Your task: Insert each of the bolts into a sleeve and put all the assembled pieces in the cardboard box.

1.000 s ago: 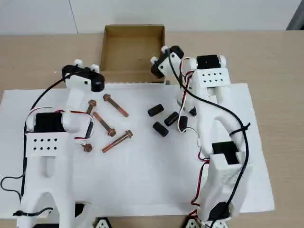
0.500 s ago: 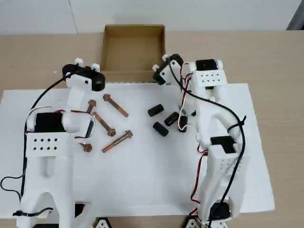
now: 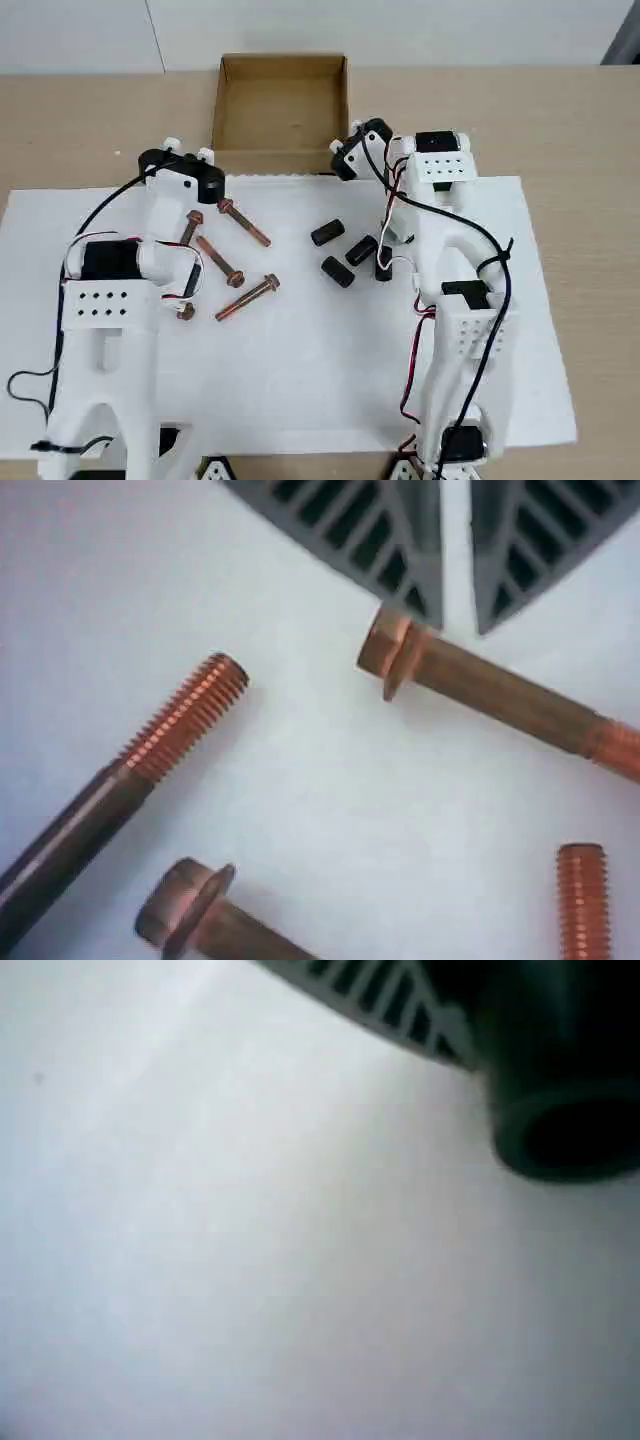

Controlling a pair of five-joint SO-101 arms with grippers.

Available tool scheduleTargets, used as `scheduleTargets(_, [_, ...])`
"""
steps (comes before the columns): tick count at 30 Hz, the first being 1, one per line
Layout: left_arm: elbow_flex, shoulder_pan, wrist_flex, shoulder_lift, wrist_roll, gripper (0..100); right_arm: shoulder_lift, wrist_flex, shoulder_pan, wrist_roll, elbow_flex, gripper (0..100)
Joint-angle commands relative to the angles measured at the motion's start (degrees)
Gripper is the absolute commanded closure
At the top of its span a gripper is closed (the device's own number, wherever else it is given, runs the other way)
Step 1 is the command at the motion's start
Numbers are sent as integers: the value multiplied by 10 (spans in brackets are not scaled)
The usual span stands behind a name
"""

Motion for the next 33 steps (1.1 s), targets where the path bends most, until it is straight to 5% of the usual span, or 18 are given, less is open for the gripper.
scheduleTargets(1, [-1, 4, -10, -3, 1, 993, 0, -3, -3, 3, -6, 995])
scheduleTargets(15, [-143, 33, 78, 12, 90, 992, -204, 106, -5, -54, -6, 995])
scheduleTargets(24, [-382, 58, 182, 249, 180, 994, -249, 115, 22, -124, -2, 995])
scheduleTargets(33, [-488, 91, 181, 374, 393, 994, -250, 116, 41, -144, -2, 995])
